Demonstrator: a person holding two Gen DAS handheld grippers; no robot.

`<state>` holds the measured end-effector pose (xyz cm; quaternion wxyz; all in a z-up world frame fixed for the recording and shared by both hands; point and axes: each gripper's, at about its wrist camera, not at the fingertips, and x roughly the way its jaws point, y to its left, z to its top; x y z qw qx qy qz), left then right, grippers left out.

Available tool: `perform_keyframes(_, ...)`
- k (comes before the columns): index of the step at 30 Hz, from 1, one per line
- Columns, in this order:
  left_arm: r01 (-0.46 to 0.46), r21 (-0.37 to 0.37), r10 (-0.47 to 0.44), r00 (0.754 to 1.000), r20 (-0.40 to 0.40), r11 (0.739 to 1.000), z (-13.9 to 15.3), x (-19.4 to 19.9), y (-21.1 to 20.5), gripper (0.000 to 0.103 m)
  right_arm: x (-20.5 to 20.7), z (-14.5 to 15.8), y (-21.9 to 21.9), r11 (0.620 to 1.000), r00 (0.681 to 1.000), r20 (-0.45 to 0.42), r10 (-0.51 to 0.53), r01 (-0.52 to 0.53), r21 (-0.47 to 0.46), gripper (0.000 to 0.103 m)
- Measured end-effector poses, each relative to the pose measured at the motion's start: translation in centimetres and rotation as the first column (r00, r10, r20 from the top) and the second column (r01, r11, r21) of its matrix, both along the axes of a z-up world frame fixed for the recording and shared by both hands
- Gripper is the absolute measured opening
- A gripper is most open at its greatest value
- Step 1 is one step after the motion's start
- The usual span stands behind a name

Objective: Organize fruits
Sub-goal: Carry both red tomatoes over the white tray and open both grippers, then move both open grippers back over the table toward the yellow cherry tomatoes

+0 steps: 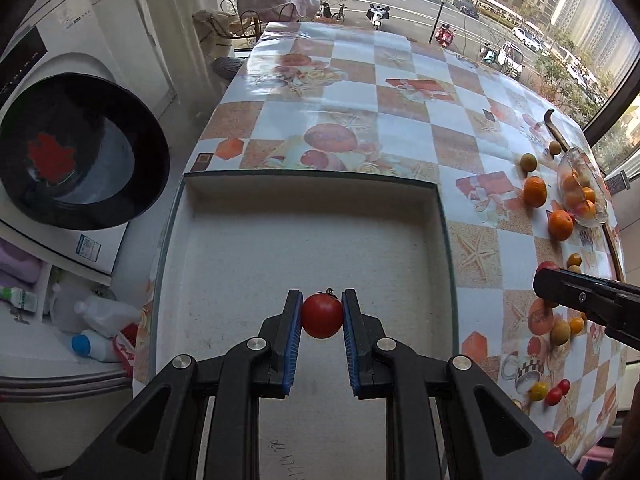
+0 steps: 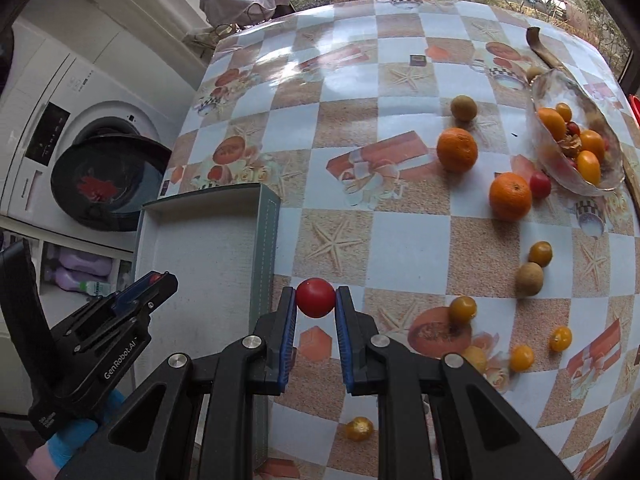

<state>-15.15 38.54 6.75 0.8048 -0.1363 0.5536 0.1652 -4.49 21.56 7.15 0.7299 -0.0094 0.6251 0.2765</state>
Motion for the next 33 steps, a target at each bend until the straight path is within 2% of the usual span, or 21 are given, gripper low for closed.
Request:
perform_keyframes(8, -0.07, 0.034, 0.071, 0.997, -0.023, 0.997, -2.3, -0.1, 4.0, 0.021, -0.5, -1.9, 8.0, 0.993, 0.992, -0.02, 0.121, -0.122, -0.005, 0.021)
perform_keyframes(16, -0.048, 0.038, 0.05, 0.997, -0.055, 0.998, -4.2, 0.3, 4.8, 0.022, 0.5, -5.1, 11.8, 0.985, 0.986, -0.05, 0.156, -0.159, -0.069, 0.022)
perform_keyframes(17, -0.042, 0.035, 0.044, 0.997, -0.058, 0.999, -4.3, 0.2, 4.7, 0.024, 0.6, -5.4, 12.0, 0.984, 0.986, -0.053, 0.156, -0.16, -0.076, 0.022)
perform_keyframes(18, -0.038, 0.035, 0.04, 0.997, -0.059, 0.999, -4.4, 0.1, 4.7, 0.039, 0.7, -5.6, 12.1, 0.984, 0.986, -0.055, 0.155, -0.159, -0.08, 0.022)
perform_keyframes(19, -0.044, 0.055, 0.048, 0.997, -0.056, 0.998, -4.4, 0.0, 4.6, 0.068, 0.9, -5.9, 12.2, 0.984, 0.986, -0.059, 0.155, -0.159, -0.084, 0.022)
perform_keyframes(20, -0.056, 0.085, 0.059, 0.997, -0.039, 0.995, -4.2, -0.3, 4.6, 0.08, 0.9, -6.1, 12.5, 0.983, 0.986, -0.064, 0.154, -0.159, -0.088, 0.022)
perform_keyframes(21, -0.063, 0.109, 0.064, 0.998, -0.006, 0.992, -3.8, -0.6, 4.5, 0.086, 0.9, -6.3, 12.6, 0.983, 0.986, -0.069, 0.154, -0.16, -0.091, 0.023)
perform_keyframes(22, -0.057, 0.108, 0.056, 0.998, 0.012, 0.993, -3.6, -0.8, 4.5, 0.086, 0.9, -6.4, 12.6, 0.982, 0.985, -0.074, 0.154, -0.161, -0.095, 0.029)
perform_keyframes(25, -0.037, 0.091, 0.039, 0.999, -0.016, 0.995, -4.1, -0.7, 4.5, 0.086, 0.8, -6.6, 13.0, 0.981, 0.984, -0.072, 0.164, -0.17, -0.096, 0.043)
perform_keyframes(28, -0.03, 0.099, 0.032, 0.999, -0.018, 0.995, -4.1, -0.8, 4.3, 0.086, 0.5, -6.1, 13.4, 0.982, 0.983, -0.068, 0.172, -0.176, -0.07, 0.065)
perform_keyframes(31, -0.031, 0.082, 0.032, 0.999, -0.015, 0.996, -3.9, -0.9, 4.1, 0.086, 0.4, -4.7, 13.2, 0.989, 0.988, -0.037, 0.147, -0.148, -0.015, 0.079)
perform_keyframes(33, -0.019, 0.085, 0.021, 1.0, -0.016, 0.996, -3.6, -0.9, 3.6, 0.086, 0.5, -3.5, 12.6, 0.992, 0.992, -0.02, 0.122, -0.122, 0.022, 0.08)
